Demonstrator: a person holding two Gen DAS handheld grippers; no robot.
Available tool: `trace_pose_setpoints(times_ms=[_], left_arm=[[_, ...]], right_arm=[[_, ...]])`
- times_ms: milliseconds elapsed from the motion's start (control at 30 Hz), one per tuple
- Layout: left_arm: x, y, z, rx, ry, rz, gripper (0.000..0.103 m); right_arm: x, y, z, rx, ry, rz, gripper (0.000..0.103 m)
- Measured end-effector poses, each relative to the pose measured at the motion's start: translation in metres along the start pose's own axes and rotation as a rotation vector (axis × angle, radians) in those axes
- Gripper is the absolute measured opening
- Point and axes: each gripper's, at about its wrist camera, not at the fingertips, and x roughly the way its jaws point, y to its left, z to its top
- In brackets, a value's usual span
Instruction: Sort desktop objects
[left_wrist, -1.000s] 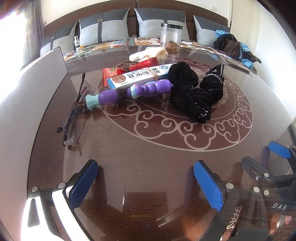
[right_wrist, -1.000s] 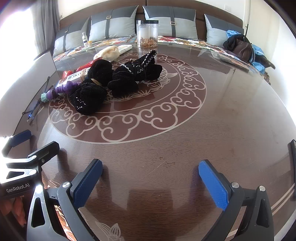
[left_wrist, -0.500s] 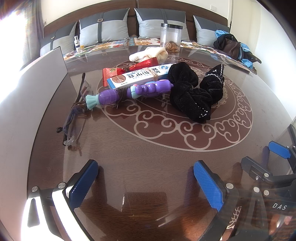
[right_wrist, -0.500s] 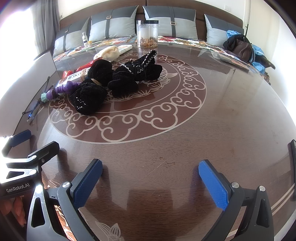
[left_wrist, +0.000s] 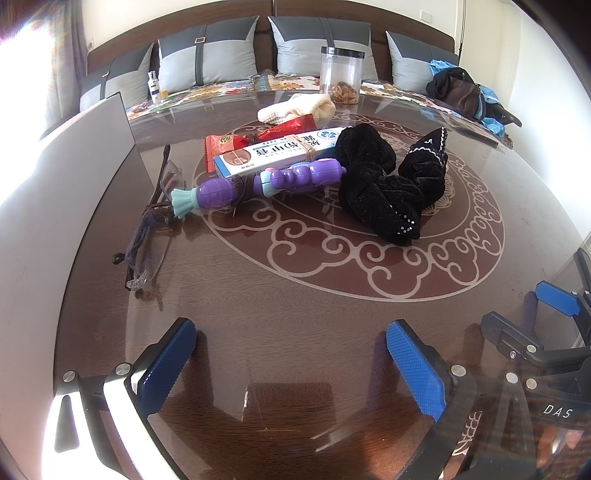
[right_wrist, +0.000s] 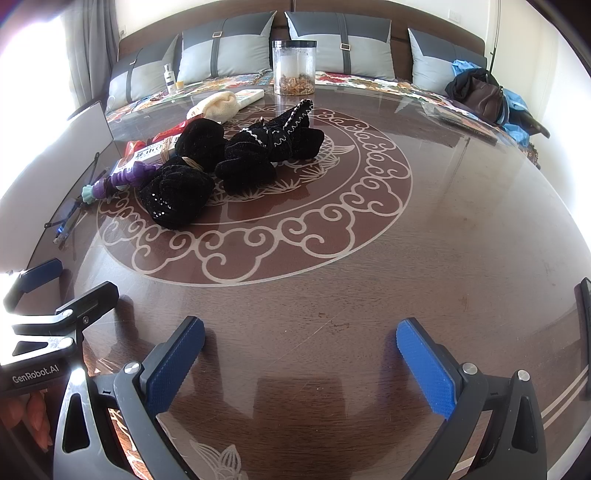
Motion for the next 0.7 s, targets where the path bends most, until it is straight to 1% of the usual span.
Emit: trace_pose_setpoints(times_ms=[300,433,533,600,633,700], left_arm=[[-0.002,0.0,-0.002,-0.003,-0.002,0.009,0.103],[-0.012,0.008,-0.011,0.01,0.019,-0.001,0.103],[-0.015,0.025,-0.012,-0.022,0.047,0.027,0.103],[-0.017,0.039,-0.005,-0.058,0.037,0.066,0.103],[-0.018,0.048,0.001,-0.096,0.027,0.073,0.103],[-0.02,0.067,0.015,-0.189,0.014,0.046,0.103]], right_arm=[[0.0,0.0,0.0,0.0,0.0,0.0,0.103],[0.0,0.0,0.0,0.0,0.0,0.0,0.103],[0.0,0.0,0.0,0.001,0.0,0.0,0.103],[0.0,0.0,0.0,0.001,0.0,0.0,0.103],[0.0,0.0,0.0,0.001,0.0,0.0,0.103],[0.0,0.0,0.0,0.0,0.0,-0.003,0.103]])
